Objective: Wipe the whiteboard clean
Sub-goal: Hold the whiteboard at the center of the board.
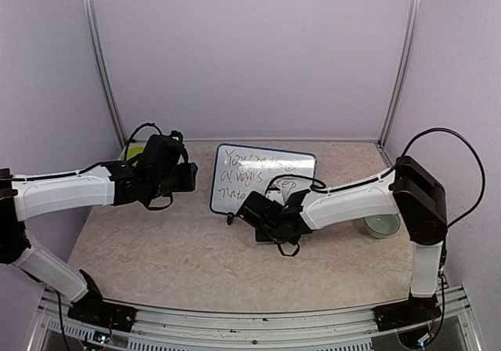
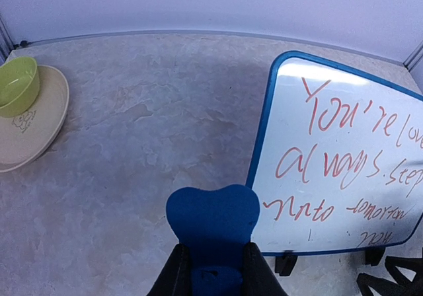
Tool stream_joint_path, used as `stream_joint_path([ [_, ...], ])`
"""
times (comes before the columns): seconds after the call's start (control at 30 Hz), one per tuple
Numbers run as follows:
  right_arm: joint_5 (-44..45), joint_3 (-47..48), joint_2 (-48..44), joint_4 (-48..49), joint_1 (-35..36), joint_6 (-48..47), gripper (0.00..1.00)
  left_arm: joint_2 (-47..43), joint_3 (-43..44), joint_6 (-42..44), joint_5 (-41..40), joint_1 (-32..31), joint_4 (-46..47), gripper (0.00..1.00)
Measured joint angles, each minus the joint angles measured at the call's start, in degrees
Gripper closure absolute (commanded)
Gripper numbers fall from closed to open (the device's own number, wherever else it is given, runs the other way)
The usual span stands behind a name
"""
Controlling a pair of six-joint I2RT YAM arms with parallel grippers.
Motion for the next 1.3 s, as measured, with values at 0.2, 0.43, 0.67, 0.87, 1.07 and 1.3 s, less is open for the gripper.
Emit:
stream_joint_path([
  [0.2, -2.9, -6.9, -13.4, 4.4, 0.4, -10.3, 0.29, -0.1, 0.0, -0.6, -0.7, -0.7, 0.0, 0.81],
  [0.43, -15.0, -15.0, -33.4, 15.3, -8.6, -27.5, 0.14, -0.1, 0.0, -0.6, -0.7, -1.2, 0.0, 0.81],
  [0.67, -31.6, -16.0, -37.9, 20.2, -27.9, -41.4, 0.10, 0.0, 0.0, -0.5, -0.7, -2.0, 0.0, 0.81],
  [0.87, -47.0, -14.5, -33.4, 21.5, -38.9, -48.4, 0.17, -0.1, 0.1, -0.5, -0.7, -2.9, 0.0, 0.81],
  [1.07, -63.1, -13.7, -24.7, 27.8, -50.5, -46.9, 0.19, 0.0, 0.1, -0.3, -0.7, -3.7, 0.0, 0.81],
  [1.3, -76.6, -10.3, -16.5, 32.0, -51.1, -45.9, 0.20, 0.0, 0.1, -0.3, -1.0, -4.2, 0.0, 0.81],
])
